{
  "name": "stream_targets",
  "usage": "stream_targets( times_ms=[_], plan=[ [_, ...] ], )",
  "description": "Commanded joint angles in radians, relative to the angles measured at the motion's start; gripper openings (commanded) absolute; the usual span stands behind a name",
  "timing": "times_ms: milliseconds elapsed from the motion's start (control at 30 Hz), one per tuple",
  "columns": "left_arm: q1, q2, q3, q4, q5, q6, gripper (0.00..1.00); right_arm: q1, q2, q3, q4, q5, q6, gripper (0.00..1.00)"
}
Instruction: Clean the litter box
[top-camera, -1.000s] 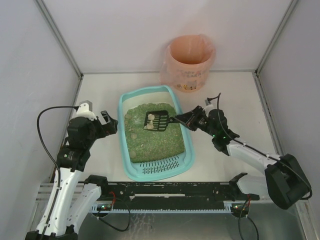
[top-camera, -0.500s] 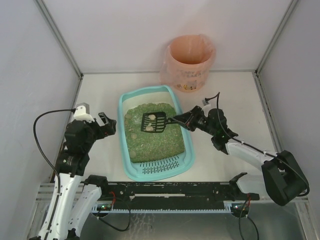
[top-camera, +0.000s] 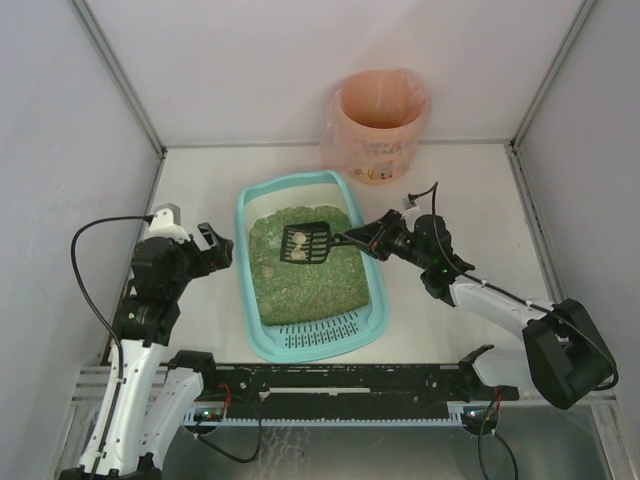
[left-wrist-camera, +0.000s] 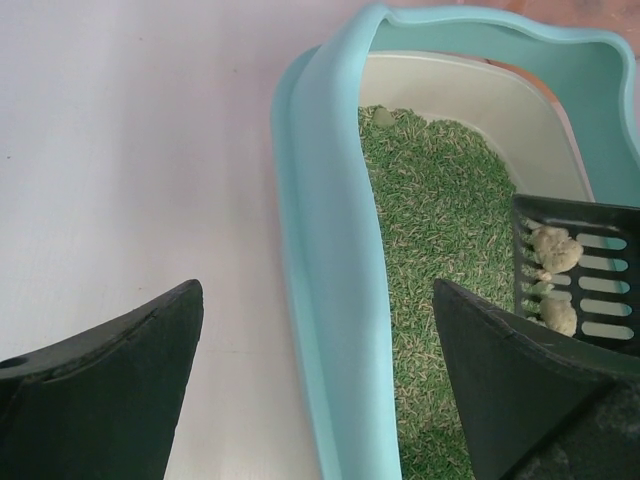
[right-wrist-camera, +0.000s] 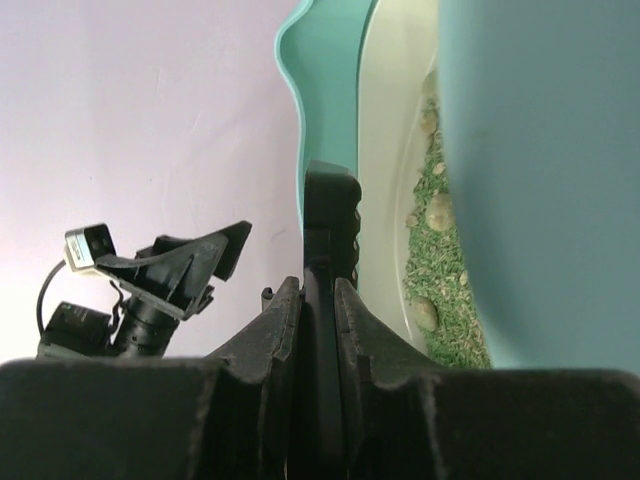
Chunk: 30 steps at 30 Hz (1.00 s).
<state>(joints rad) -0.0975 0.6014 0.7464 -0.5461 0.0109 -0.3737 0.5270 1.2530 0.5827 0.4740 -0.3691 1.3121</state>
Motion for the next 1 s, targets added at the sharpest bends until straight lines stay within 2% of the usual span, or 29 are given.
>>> stream_targets(
  times_ms=[0,67,133,233,300,367,433,567,667,733,867,967],
  plan=[
    [0.015,-0.005,-0.007,0.031,0.029,0.004,1.0,0.035,0.004,0.085,0.025,-0.024,-0.055,0.0],
    [0.02,-0.001,-0.006,0.028,0.036,0.003,1.0,-0.003,-0.038,0.032,-0.015,0.046,-0.019,0.0],
    [0.02,-0.001,-0.009,0.027,0.038,0.001,1.0,-0.01,-0.057,-0.007,0.039,0.06,0.021,0.0],
    [0.023,0.002,-0.009,0.032,0.045,0.004,1.0,0.048,-0.008,0.086,0.016,-0.016,-0.044,0.0],
    [0.03,0.012,-0.006,0.031,0.057,0.003,0.99,0.035,-0.002,0.098,-0.011,-0.021,-0.062,0.0],
    [0.031,0.015,-0.006,0.025,0.059,0.002,0.99,-0.021,-0.045,0.014,-0.027,0.037,0.004,0.0],
    [0.032,0.005,-0.011,0.026,0.058,0.0,0.99,-0.036,-0.055,-0.037,0.053,0.057,0.062,0.0],
    [0.033,0.014,-0.012,0.036,0.064,0.001,0.99,0.081,0.017,0.128,-0.02,-0.015,-0.071,0.0],
    [0.036,0.029,-0.005,0.026,0.075,0.003,0.98,0.022,-0.008,0.073,-0.054,0.027,-0.045,0.0],
    [0.035,0.021,-0.008,0.024,0.068,0.003,0.98,-0.025,-0.022,-0.011,0.041,0.033,0.04,0.0],
    [0.036,0.01,-0.012,0.035,0.06,0.002,0.99,0.063,0.034,0.106,0.008,-0.023,-0.03,0.0],
    [0.039,0.029,-0.006,0.028,0.081,0.005,0.98,0.026,0.02,0.086,-0.016,0.006,-0.021,0.0]
  ],
)
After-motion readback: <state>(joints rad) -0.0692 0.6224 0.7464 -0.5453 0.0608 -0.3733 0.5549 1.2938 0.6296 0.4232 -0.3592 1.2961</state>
